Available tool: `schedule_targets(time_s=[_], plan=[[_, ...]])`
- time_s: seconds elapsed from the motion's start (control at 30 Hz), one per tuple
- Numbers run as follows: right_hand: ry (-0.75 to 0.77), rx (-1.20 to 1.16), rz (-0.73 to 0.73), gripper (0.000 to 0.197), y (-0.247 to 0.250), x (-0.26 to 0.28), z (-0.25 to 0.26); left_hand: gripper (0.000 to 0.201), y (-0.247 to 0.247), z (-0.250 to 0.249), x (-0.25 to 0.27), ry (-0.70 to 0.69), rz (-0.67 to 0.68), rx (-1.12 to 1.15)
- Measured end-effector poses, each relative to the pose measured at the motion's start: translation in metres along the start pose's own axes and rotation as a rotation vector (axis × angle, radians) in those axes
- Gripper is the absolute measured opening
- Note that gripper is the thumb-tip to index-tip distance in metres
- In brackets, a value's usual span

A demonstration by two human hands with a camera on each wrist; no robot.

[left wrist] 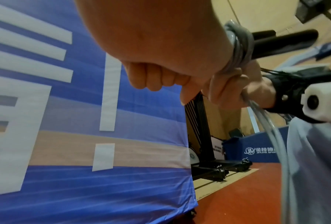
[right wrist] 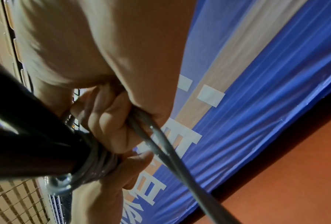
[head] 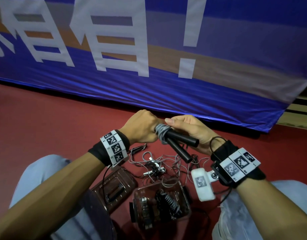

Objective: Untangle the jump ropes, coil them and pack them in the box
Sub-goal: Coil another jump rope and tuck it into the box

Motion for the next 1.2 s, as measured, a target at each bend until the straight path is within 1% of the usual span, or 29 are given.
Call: schedule_targets(time_s=[0.03, 0.1, 0.17, 0.3, 0.37, 0.43, 0.5, 0.6, 0.7, 0.77, 0.83, 0.87, 0.93, 1.0, 1.07, 1.1, 1.17, 1.2], plan=[[0.003, -0.008, -0.013, 0.027, -0.001, 0.001, 0.002, 0.024, -0.001, 0.000, -0.001, 0.016, 0.014, 0.005], [0.002, -0.008, -0.030, 0.028, 0.000, 0.003, 0.003, 0.026, -0.005, -0.001, -0.002, 0.042, 0.062, -0.003], [0.009, 0.034, -0.057, 0.035, 0.002, 0.004, 0.003, 0.030, -0.008, 0.002, -0.002, 0.081, 0.111, 0.010], [0.054, 0.141, -0.078, 0.045, 0.003, 0.003, 0.002, 0.026, -0.013, 0.012, 0.001, 0.193, 0.240, 0.040], [0.085, 0.162, -0.128, 0.051, 0.006, 0.003, 0.001, 0.026, -0.015, 0.014, 0.002, 0.250, 0.303, 0.106], [0.104, 0.195, -0.150, 0.060, 0.011, 0.002, 0.001, 0.028, -0.015, 0.014, 0.003, 0.275, 0.345, 0.181], [0.118, 0.227, -0.151, 0.062, 0.015, 0.003, 0.002, 0.028, -0.012, 0.013, 0.004, 0.282, 0.359, 0.179], [0.119, 0.221, -0.169, 0.055, 0.011, 0.004, 0.002, 0.021, -0.007, 0.012, 0.004, 0.249, 0.319, 0.080], [0.082, 0.178, -0.154, 0.050, 0.003, 0.003, -0.003, 0.024, -0.001, 0.012, 0.007, 0.126, 0.173, -0.048], [0.040, 0.086, -0.125, 0.045, -0.003, 0.003, -0.003, 0.022, 0.004, 0.011, 0.010, 0.081, 0.075, -0.045], [0.003, -0.096, -0.116, 0.045, -0.011, 0.003, -0.004, 0.021, 0.007, 0.010, 0.011, 0.089, -0.017, 0.013], [0.001, -0.180, -0.116, 0.047, -0.017, 0.003, -0.005, 0.020, 0.007, 0.009, 0.010, 0.117, -0.054, 0.040], [0.019, -0.293, -0.118, 0.047, -0.025, -0.005, -0.012, 0.019, 0.005, 0.011, 0.010, 0.216, -0.106, 0.057], [0.011, -0.351, -0.186, 0.046, -0.027, -0.016, -0.027, 0.017, 0.000, 0.014, 0.011, 0.343, -0.112, 0.043], [-0.057, -0.380, -0.296, 0.035, -0.024, -0.028, -0.042, 0.018, -0.007, 0.015, 0.011, 0.497, -0.063, 0.053], [-0.082, -0.407, -0.330, 0.033, -0.024, -0.031, -0.047, 0.020, -0.011, 0.016, 0.010, 0.576, -0.018, 0.065], [-0.107, -0.429, -0.372, 0.037, -0.028, -0.036, -0.056, 0.022, -0.016, 0.018, 0.010, 0.717, 0.074, 0.080], [-0.112, -0.347, -0.396, 0.038, -0.030, -0.037, -0.061, 0.021, -0.018, 0.020, 0.010, 0.785, 0.107, 0.075]])
Point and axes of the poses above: each hand's wrist, its own x-axis away from the middle knuckle, its own y-axis out of the back of the hand, z = x × y, the point moved 1 cm from there along -x, towards the middle knuckle, and after that the axes turned 3 degrees about z, right-handed, at the moved point
